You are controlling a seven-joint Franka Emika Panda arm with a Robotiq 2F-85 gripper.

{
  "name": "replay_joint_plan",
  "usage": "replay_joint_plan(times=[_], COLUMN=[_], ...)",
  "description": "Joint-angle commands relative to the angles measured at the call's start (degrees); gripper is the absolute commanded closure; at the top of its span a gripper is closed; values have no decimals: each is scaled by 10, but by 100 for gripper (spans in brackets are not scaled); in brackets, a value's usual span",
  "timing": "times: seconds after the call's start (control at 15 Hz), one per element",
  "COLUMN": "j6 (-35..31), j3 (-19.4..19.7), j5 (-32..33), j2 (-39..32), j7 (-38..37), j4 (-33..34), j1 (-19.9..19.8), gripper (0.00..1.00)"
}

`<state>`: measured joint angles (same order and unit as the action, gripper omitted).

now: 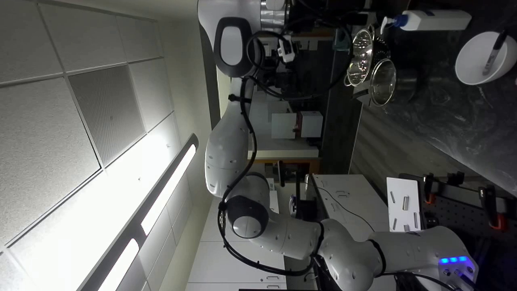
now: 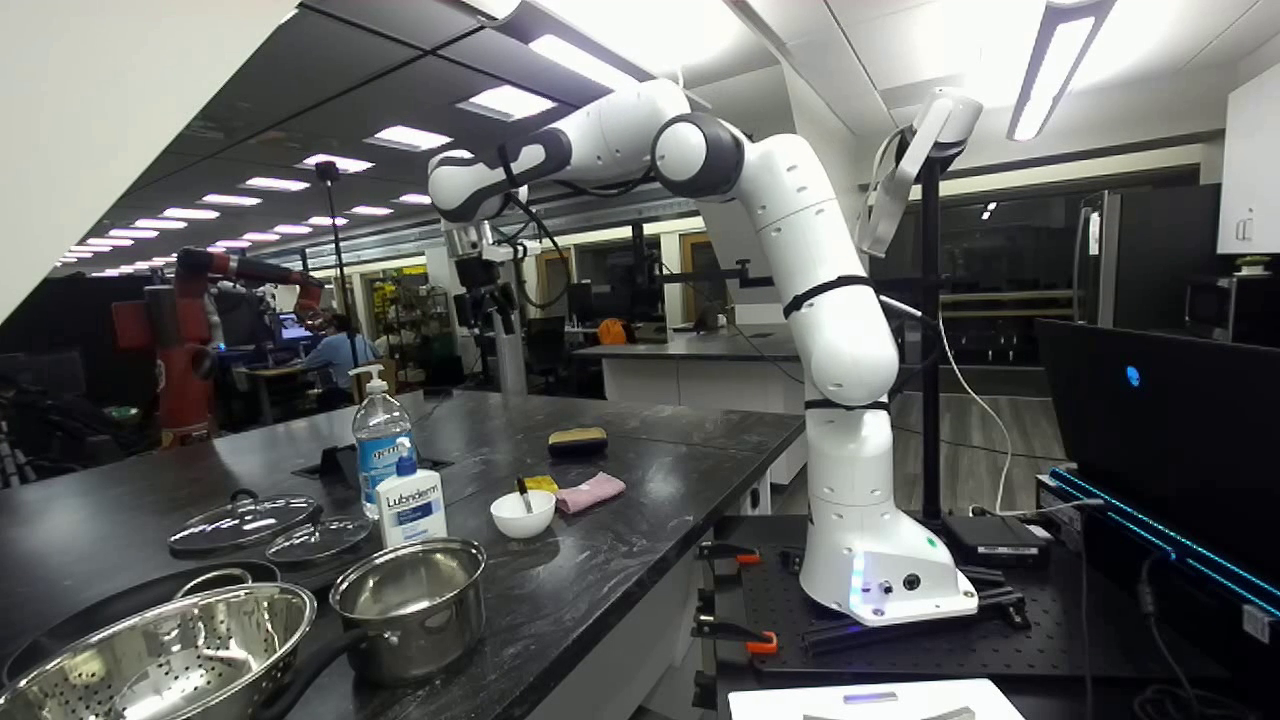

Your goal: Shift the sharpie to the table, then put the towel in the bowl

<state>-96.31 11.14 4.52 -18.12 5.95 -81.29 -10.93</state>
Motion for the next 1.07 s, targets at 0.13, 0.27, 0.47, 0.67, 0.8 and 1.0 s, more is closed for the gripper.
replay_joint_plan(times=[0.13,0.27,0.47,0.67,0.8,1.0], j6=[20,13,0,-32,-65,-120], j3=[-8,-6,-4,-4,-4,-2], j5=[-7,-6,-2,4,5,16], j2=[-37,-37,-32,-16,-6,9], j7=[-32,-44,-74,-101,-111,-119], j4=[44,31,8,-35,-71,-133], j1=[-8,-8,-6,-1,1,7], gripper=[0,0,0,0,0,0])
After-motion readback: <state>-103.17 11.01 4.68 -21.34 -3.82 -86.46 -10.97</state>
